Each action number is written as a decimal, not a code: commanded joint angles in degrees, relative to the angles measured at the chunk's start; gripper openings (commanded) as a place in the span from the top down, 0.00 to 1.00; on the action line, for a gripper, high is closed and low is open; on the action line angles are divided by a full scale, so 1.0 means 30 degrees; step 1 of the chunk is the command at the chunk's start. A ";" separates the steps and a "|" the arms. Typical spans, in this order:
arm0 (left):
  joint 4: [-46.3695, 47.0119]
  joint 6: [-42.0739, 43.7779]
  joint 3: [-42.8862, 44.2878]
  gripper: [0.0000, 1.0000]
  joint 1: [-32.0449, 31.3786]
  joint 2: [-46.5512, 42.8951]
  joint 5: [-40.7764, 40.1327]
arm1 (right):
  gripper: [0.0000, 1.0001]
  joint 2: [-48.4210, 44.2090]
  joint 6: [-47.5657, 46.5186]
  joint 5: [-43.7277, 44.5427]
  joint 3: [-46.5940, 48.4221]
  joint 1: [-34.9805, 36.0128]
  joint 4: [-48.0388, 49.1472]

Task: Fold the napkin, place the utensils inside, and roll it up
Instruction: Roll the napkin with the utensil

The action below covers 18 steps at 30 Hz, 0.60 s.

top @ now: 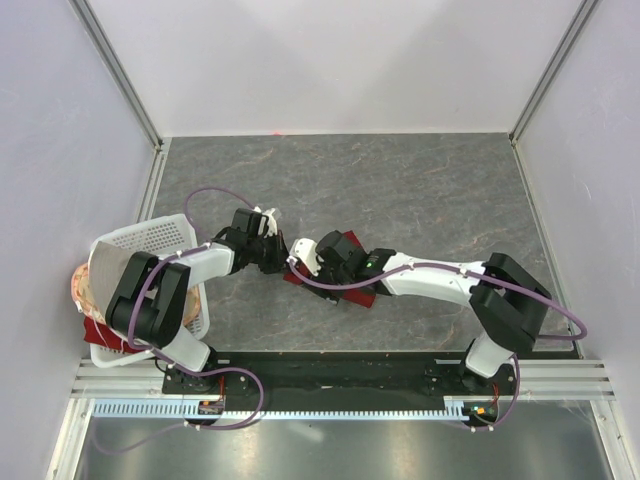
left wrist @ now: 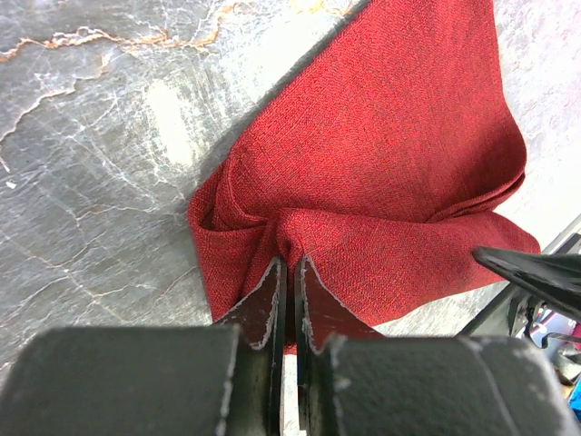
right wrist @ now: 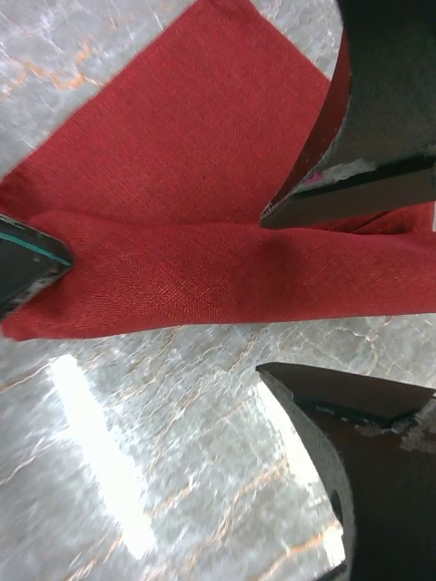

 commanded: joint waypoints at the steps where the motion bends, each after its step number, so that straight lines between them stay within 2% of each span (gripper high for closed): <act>1: -0.1355 0.0220 0.0118 0.97 0.0073 0.0609 -0.1129 | 0.34 0.1038 -0.0523 0.0610 0.0107 0.0081 0.0514; 5: -0.1444 0.0396 0.0294 0.96 0.0102 0.0581 -0.0924 | 0.36 0.1626 -0.0581 0.0901 0.0223 0.0081 0.0485; 8: -0.1415 0.0513 0.0411 0.92 0.0101 0.0522 -0.0660 | 0.40 0.2036 -0.0465 0.1223 0.0399 -0.0006 0.0398; 11: -0.1298 0.0776 0.0528 0.82 0.0101 0.0084 -0.0454 | 0.48 0.2563 -0.0289 0.0003 0.0838 -0.0472 -0.0011; 14: -0.1268 0.1039 0.0471 0.61 0.0072 -0.0966 -0.0980 | 0.54 0.3120 -0.0055 -0.2542 0.1539 -0.1204 -0.0625; 15: -0.1239 0.1098 0.0412 0.51 0.0072 -0.1262 -0.1475 | 0.56 0.3440 0.0062 -0.3308 0.1687 -0.1382 -0.0774; 17: -0.1209 0.1128 0.0120 0.42 0.0072 -0.2342 -0.2150 | 0.58 0.3735 0.0209 -0.4744 0.1922 -0.2053 -0.1183; 18: -0.1123 0.1128 -0.0026 0.36 0.0043 -0.2697 -0.2850 | 0.59 0.4026 0.0413 -0.6405 0.2097 -0.2318 -0.1301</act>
